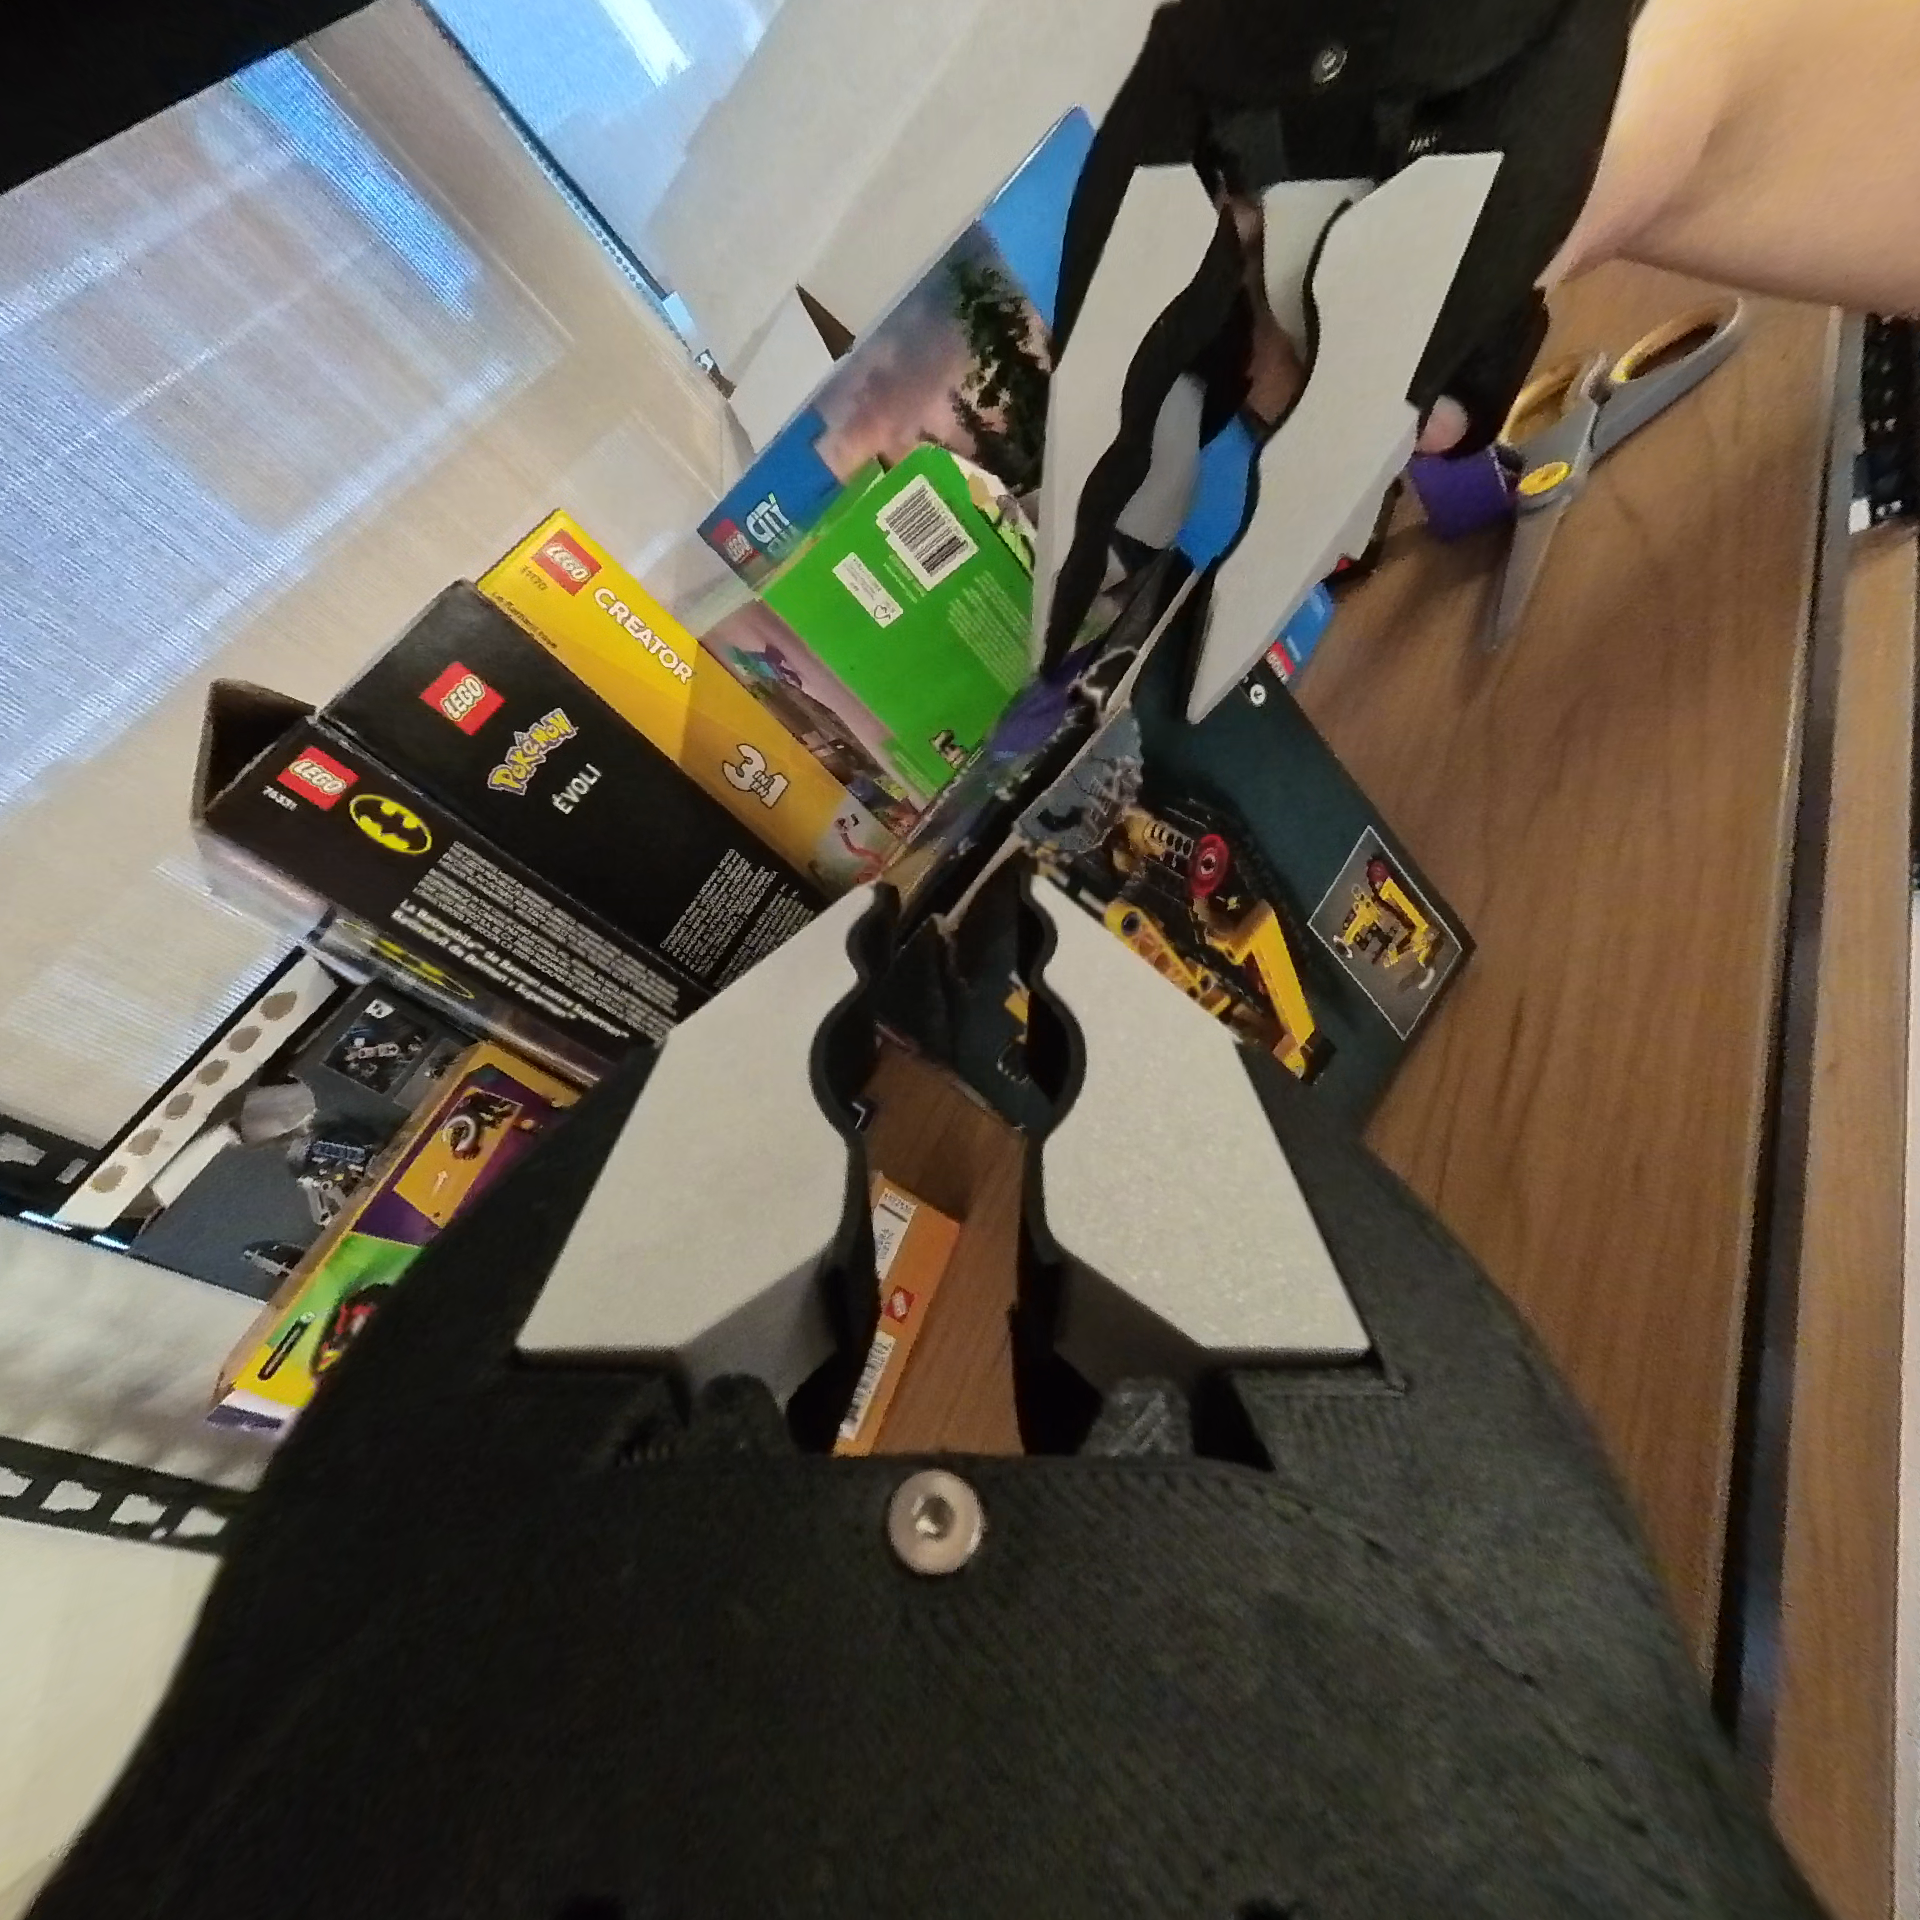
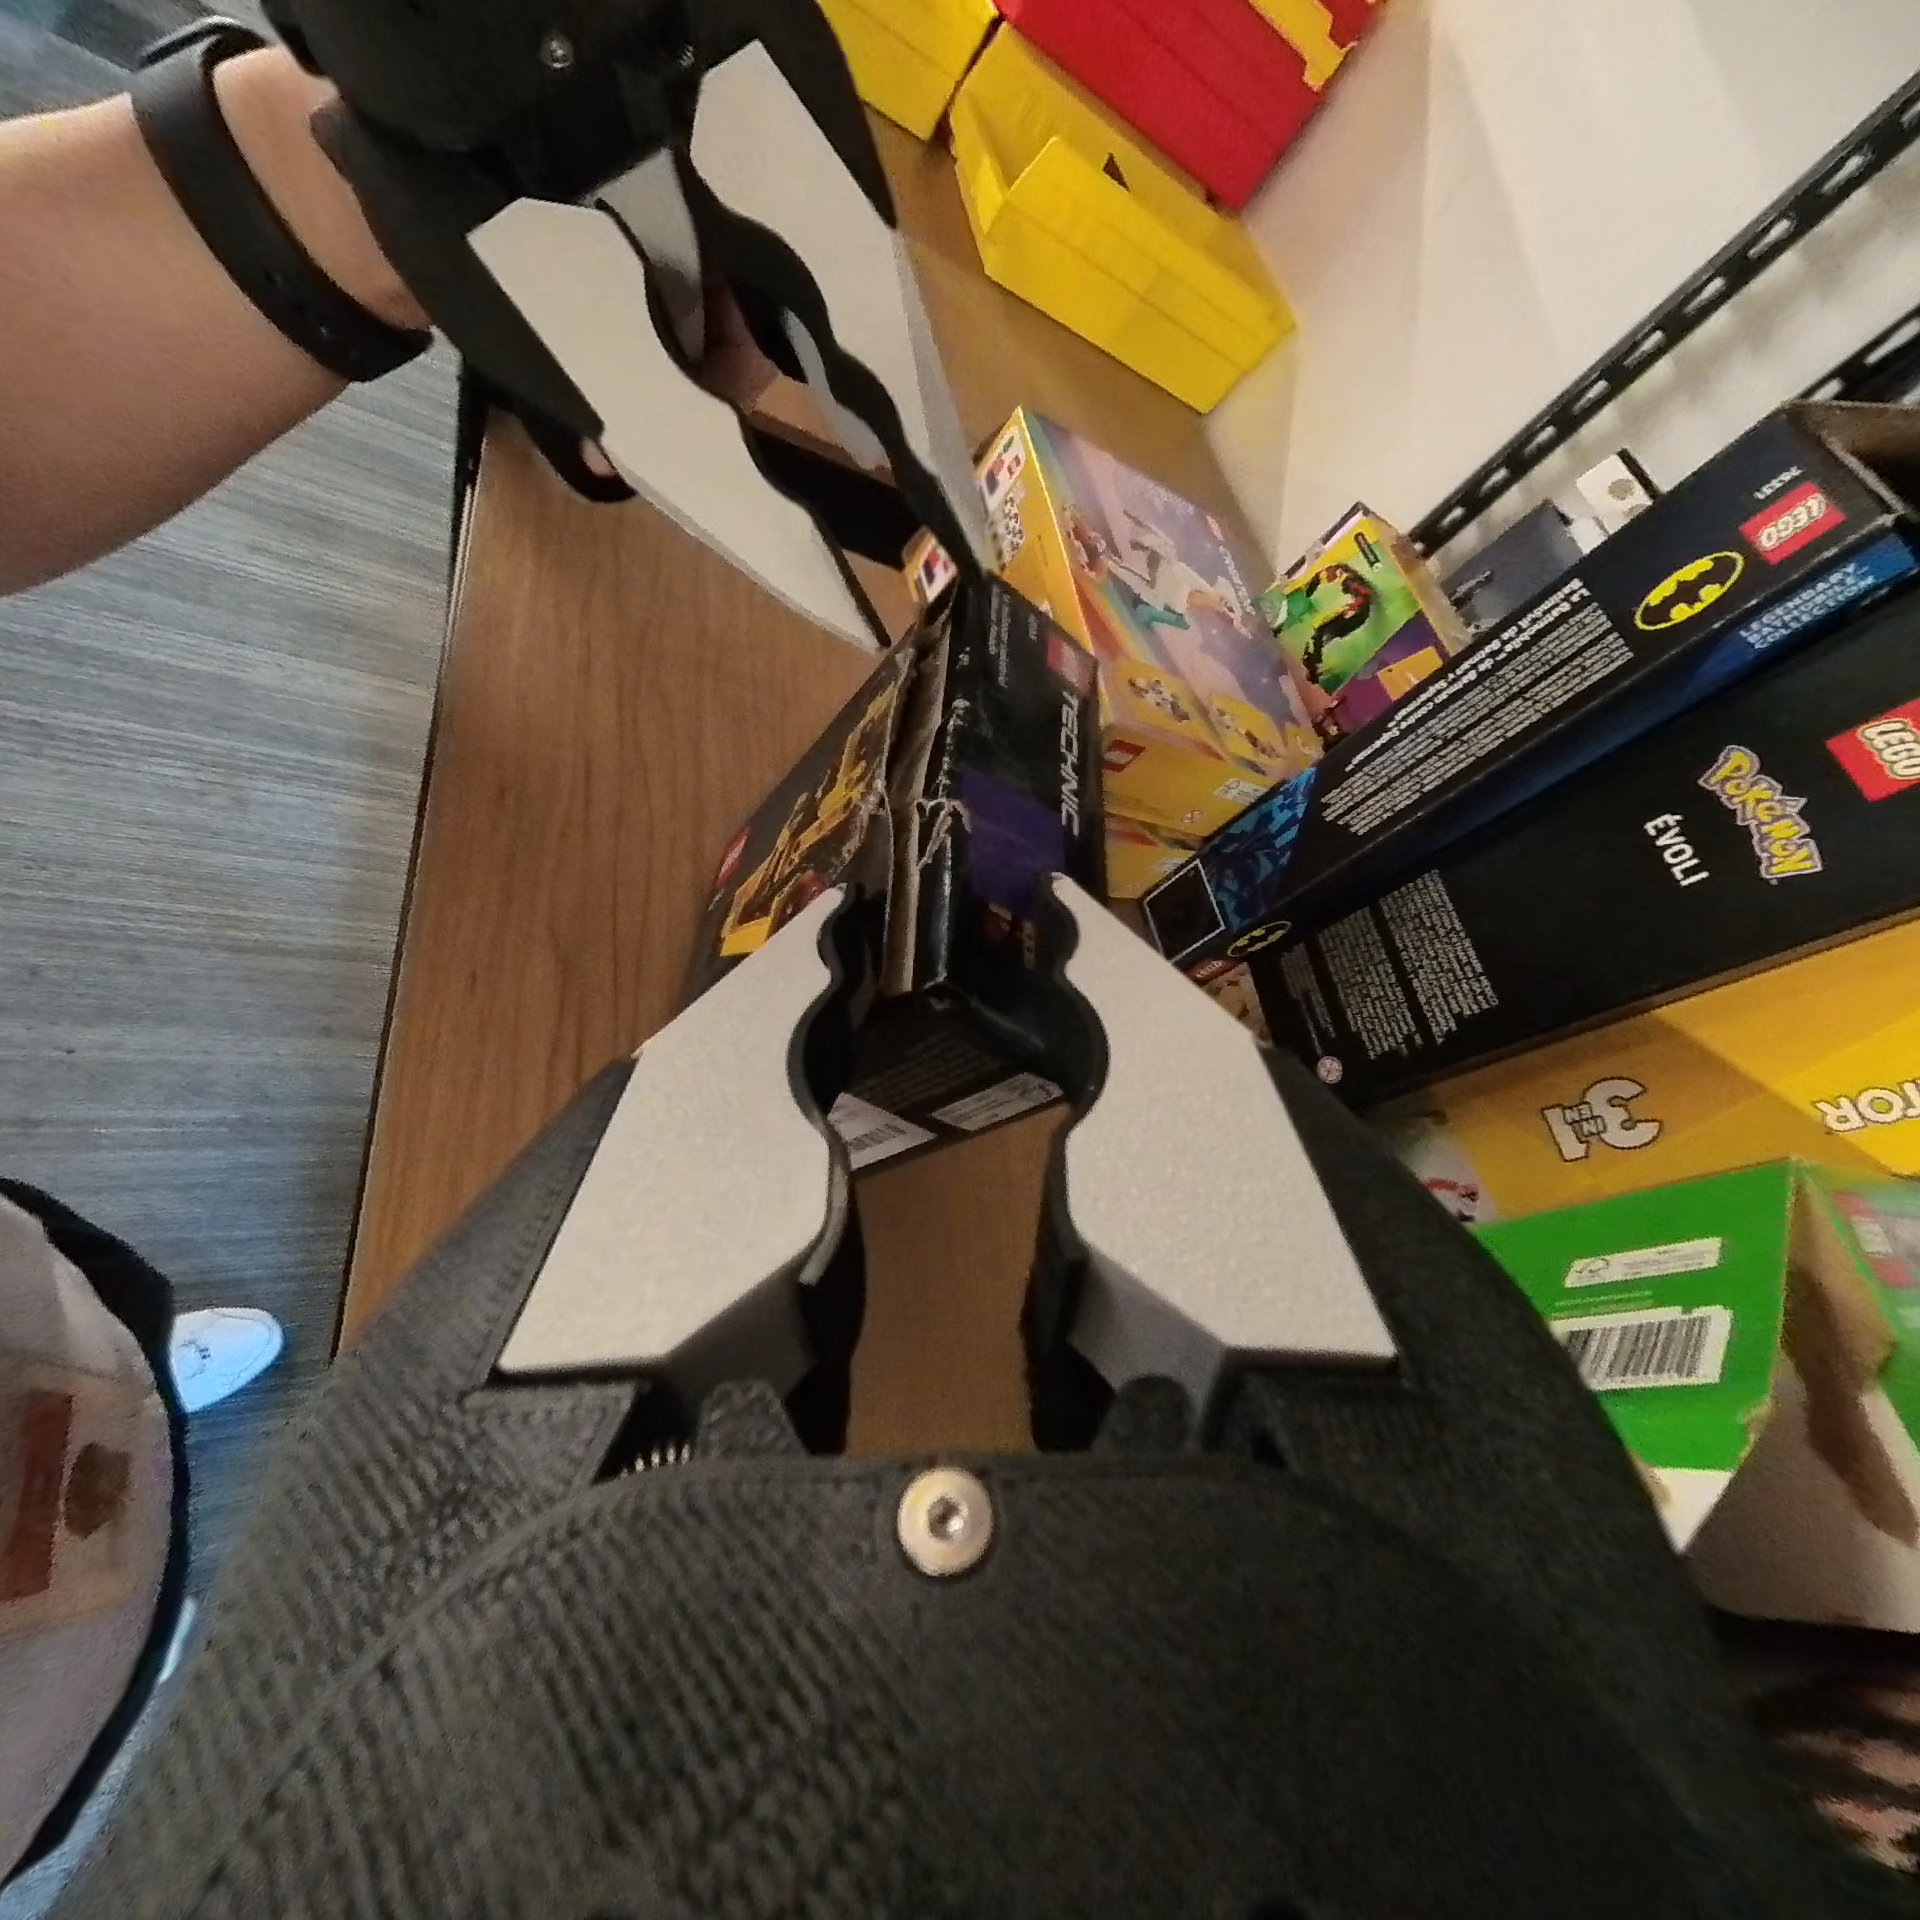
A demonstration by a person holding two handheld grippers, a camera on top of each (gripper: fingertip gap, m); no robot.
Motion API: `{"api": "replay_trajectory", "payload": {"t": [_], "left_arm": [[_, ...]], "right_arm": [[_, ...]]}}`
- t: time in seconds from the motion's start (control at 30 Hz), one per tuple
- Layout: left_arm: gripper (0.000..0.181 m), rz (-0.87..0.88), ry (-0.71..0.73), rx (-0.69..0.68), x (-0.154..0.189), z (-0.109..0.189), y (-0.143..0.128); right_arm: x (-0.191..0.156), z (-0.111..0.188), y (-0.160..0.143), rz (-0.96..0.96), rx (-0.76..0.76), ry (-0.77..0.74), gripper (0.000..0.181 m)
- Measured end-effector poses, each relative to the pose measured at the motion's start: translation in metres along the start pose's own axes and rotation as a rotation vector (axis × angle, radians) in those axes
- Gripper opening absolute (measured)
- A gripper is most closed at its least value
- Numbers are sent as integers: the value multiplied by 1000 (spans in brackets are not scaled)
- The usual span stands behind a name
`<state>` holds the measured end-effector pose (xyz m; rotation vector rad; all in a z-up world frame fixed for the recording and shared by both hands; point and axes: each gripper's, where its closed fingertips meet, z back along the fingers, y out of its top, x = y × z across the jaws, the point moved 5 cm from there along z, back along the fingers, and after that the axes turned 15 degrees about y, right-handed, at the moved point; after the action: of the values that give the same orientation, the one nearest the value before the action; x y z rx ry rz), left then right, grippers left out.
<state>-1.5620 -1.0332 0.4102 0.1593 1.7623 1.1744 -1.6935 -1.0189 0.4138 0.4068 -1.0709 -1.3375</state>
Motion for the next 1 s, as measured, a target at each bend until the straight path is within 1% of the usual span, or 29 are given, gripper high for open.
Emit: {"api": "replay_trajectory", "payload": {"t": [0.1, 0.3, 0.37, 0.47, 0.63, 0.8, 1.0], "left_arm": [[26, -2, -3, 11, -3, 0, -1], [28, -22, -67, -2, 0, -1, -5], [28, -23, -69, 1, 1, -1, -7], [26, -10, -63, 16, 1, -2, -7], [25, -24, -19, 22, 4, -3, -5], [21, -37, -19, 51, 10, 0, 1], [30, -39, -57, 37, 9, 0, 1]], "right_arm": [[-1, 1, -1, -3, 24, 41, 32], [1, 7, -1, -21, 83, 137, 32], [1, 10, 0, -2, 78, 111, 31], [-2, 11, 1, 57, 29, 57, 26], [-5, 12, 0, 110, -42, 0, 22], [1, 18, -6, 93, -47, 49, 22], [3, 20, -7, 133, -29, 134, 21]]}}
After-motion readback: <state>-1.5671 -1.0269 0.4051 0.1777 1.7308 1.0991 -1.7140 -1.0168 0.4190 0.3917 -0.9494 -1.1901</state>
